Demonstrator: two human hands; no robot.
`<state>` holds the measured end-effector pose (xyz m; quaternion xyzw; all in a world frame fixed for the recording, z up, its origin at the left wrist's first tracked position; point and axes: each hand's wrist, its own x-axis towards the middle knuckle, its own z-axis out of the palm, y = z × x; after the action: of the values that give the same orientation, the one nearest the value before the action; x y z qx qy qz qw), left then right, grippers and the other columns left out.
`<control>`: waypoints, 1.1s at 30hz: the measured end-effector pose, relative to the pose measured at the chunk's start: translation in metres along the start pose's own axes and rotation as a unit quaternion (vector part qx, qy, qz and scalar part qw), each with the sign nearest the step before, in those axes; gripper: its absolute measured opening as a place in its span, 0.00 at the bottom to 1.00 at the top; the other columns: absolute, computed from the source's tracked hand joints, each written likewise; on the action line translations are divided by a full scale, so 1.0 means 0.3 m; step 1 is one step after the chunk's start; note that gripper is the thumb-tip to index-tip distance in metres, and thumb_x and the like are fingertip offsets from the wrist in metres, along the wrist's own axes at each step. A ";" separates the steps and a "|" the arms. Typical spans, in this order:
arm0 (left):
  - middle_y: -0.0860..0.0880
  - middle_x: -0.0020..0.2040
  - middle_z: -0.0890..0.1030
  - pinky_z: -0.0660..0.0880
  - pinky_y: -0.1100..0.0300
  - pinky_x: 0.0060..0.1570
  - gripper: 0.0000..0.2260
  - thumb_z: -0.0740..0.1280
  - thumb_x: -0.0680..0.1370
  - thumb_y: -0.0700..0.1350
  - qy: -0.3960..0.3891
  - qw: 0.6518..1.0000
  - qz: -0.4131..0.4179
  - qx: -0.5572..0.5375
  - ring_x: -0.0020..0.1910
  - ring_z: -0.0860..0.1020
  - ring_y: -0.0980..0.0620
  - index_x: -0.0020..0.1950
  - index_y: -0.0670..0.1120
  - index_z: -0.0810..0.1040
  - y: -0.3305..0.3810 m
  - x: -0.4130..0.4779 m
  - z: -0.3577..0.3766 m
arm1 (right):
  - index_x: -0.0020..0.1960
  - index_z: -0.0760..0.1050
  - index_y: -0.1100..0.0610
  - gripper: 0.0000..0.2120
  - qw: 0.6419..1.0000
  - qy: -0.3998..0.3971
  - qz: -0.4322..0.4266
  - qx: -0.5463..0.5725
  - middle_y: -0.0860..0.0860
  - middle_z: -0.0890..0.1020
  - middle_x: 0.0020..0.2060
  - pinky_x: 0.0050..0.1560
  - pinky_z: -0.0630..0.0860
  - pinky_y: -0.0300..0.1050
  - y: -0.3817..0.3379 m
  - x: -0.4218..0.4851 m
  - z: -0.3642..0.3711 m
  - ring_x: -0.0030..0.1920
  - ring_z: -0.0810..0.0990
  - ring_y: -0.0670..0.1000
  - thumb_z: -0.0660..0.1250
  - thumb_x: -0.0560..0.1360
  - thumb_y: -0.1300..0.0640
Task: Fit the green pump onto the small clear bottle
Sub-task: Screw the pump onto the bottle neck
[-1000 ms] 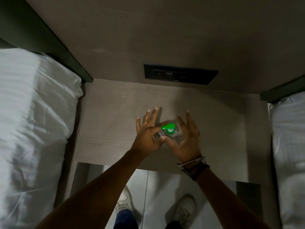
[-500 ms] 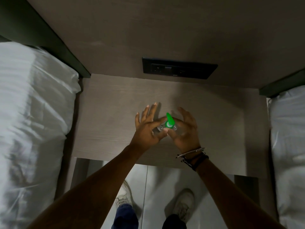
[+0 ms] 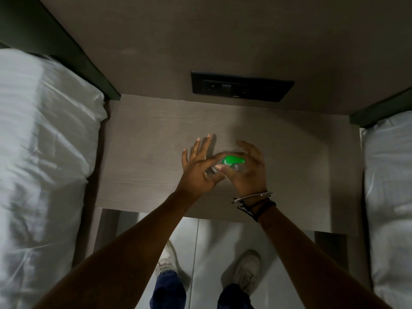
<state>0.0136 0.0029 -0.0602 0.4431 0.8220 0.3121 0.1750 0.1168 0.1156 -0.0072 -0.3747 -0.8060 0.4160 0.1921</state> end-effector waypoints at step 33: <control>0.49 0.79 0.53 0.37 0.42 0.71 0.20 0.63 0.72 0.65 -0.008 0.999 -0.029 -0.035 0.78 0.45 0.47 0.59 0.58 0.78 0.038 0.003 -0.018 | 0.56 0.79 0.50 0.18 0.977 -0.088 -0.092 -0.168 0.56 0.64 0.74 0.65 0.59 0.73 0.049 0.002 -0.039 0.74 0.58 0.62 0.68 0.68 0.46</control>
<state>0.0170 0.0063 -0.0486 0.4156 0.8213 0.3320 0.2062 0.1301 0.1278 -0.0122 -0.2873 -0.9093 0.2867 0.0923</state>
